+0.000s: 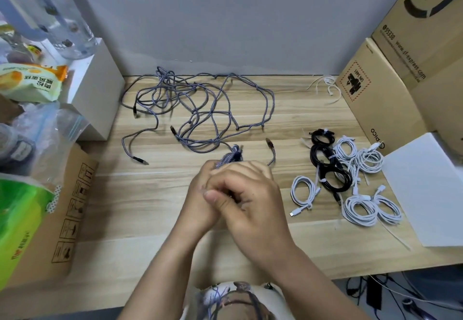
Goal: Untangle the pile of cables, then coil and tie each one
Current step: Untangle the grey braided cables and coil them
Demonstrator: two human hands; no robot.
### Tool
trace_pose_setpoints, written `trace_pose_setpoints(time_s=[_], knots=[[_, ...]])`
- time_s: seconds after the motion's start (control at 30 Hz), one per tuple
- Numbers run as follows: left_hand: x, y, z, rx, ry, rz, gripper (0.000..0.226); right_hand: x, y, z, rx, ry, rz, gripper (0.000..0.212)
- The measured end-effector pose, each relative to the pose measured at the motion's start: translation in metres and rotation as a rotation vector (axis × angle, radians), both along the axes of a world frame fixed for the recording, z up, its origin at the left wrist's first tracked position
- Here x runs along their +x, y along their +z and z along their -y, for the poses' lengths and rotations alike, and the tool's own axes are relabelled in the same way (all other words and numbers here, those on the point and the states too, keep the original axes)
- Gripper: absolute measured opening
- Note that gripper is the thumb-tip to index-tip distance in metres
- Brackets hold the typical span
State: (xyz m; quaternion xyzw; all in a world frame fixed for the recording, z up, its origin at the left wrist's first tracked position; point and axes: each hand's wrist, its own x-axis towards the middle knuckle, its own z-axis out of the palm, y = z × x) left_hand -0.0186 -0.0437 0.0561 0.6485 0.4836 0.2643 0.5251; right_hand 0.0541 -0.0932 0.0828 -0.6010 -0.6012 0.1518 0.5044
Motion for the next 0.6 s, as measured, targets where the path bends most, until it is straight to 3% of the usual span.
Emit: trace_pose_setpoints(time_s=[0.07, 0.1, 0.17, 0.3, 0.47, 0.6], knots=[[-0.01, 0.004, -0.004, -0.156, -0.016, 0.182, 0.052, -0.004, 0.003, 0.007, 0.006, 0.08, -0.092, 0.012], [-0.01, 0.007, -0.007, -0.168, -0.043, 0.289, 0.051, -0.004, 0.005, 0.009, -0.011, 0.118, -0.176, 0.011], [-0.008, 0.009, -0.011, -0.221, -0.063, 0.442, 0.024, 0.0, 0.01, 0.011, -0.041, 0.179, -0.375, 0.009], [-0.004, 0.009, -0.003, -0.209, -0.083, 0.455, 0.012, 0.007, 0.017, 0.009, 0.036, 0.289, -0.691, 0.015], [0.006, 0.017, 0.006, -0.329, -0.078, 0.555, 0.027, 0.018, 0.014, 0.001, -0.039, 0.14, -0.868, 0.032], [0.007, 0.016, 0.009, -0.427, -0.16, 0.634, 0.026, 0.024, 0.015, 0.0, -0.03, 0.106, -1.093, 0.03]])
